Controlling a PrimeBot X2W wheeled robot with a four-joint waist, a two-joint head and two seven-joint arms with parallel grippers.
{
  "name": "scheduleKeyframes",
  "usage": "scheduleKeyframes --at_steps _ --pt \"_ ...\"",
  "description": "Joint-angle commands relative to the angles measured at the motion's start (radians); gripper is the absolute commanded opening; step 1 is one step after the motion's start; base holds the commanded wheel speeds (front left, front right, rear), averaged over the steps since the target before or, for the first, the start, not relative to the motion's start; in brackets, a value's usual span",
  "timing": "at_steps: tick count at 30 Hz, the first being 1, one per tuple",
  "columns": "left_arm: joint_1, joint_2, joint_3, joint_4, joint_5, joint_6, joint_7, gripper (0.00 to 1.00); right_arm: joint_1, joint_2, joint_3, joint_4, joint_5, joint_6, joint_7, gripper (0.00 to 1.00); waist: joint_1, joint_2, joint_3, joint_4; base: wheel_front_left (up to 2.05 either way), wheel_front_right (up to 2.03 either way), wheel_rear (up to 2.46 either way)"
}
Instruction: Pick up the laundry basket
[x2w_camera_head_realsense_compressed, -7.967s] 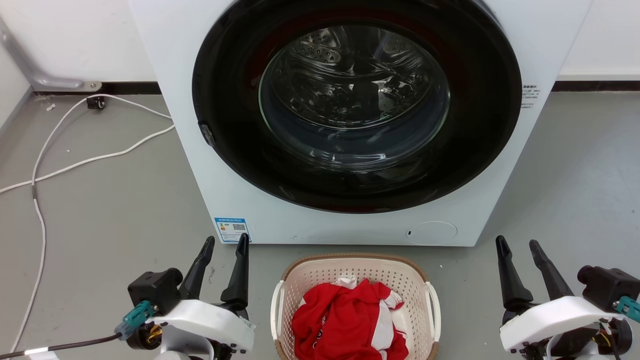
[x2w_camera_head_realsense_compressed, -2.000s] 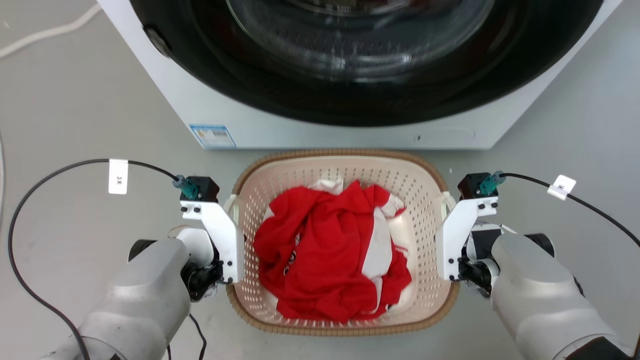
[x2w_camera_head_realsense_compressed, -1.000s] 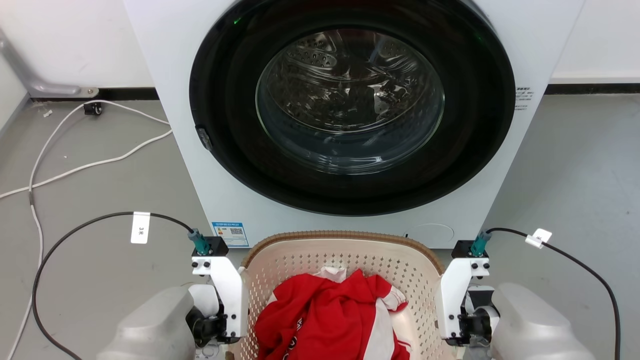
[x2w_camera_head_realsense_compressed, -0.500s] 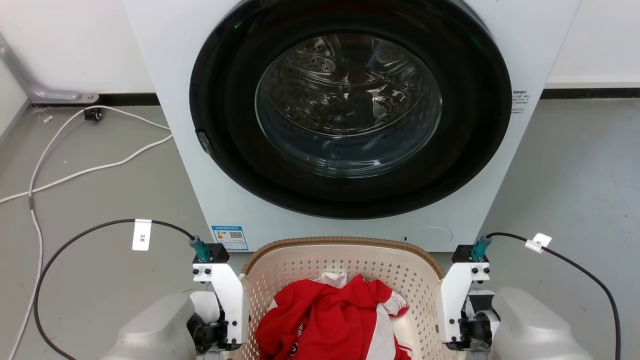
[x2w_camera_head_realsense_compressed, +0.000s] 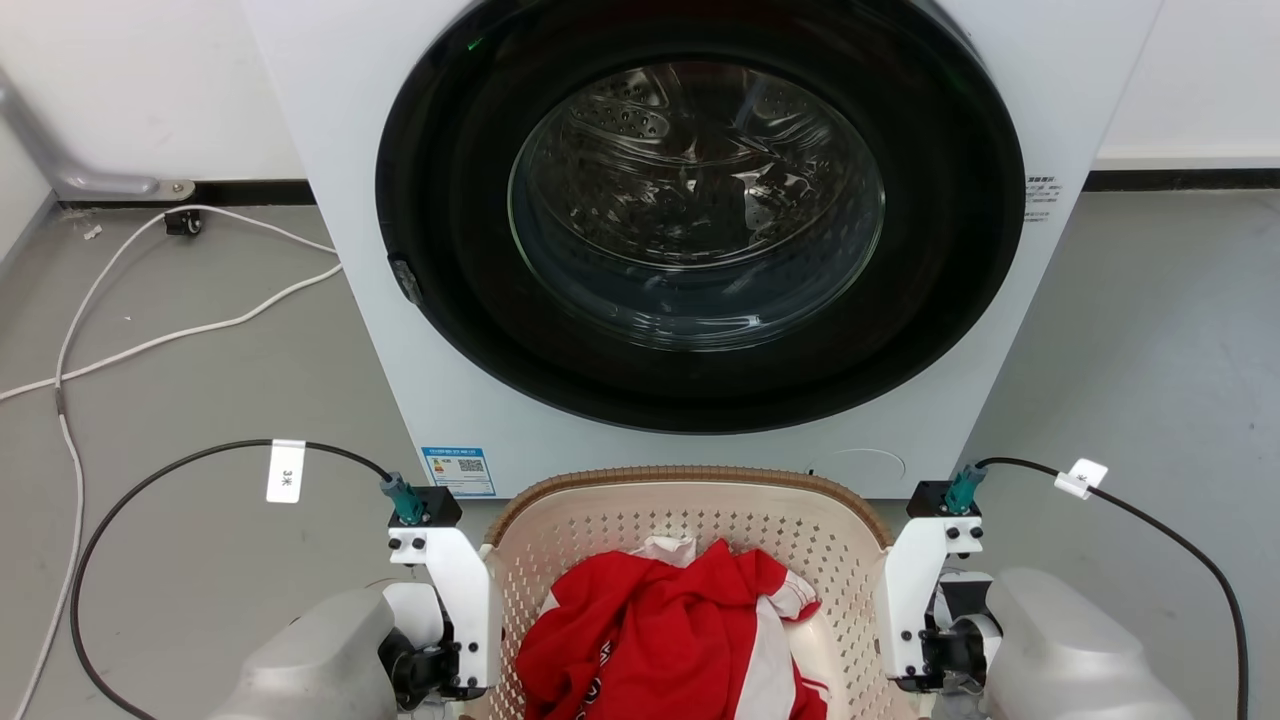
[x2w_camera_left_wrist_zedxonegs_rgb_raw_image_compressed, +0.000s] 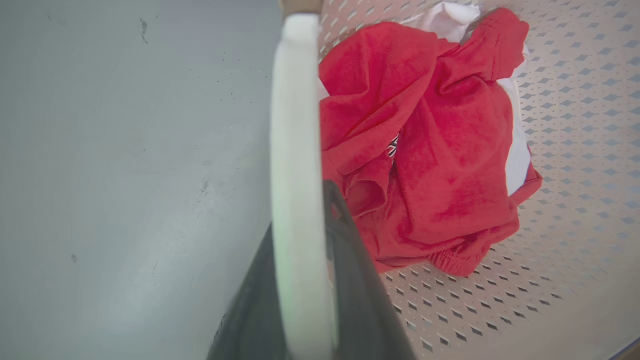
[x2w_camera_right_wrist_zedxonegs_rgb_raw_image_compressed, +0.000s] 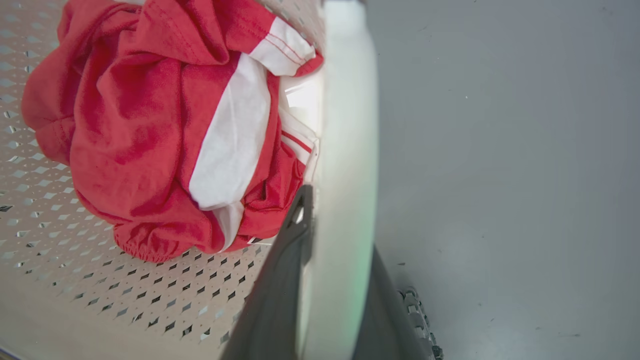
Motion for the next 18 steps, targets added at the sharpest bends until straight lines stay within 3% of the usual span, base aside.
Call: scheduleKeyframes --at_steps 1,18 --pt "-0.008 -0.012 -0.002 -0.005 -0.006 -0.005 -0.009 0.00 -0.020 0.009 0.001 -0.006 -0.001 0.005 -0.006 0.00 0.0000 0.0000 0.001 0.000 0.00 0.00 0.00" --pt "-0.009 -0.015 -0.011 -0.002 -0.015 -0.005 -0.019 0.00 -0.017 0.005 -0.011 -0.005 -0.013 0.005 -0.002 0.00 0.0000 0.0000 0.006 0.001 0.00 0.00 0.00"
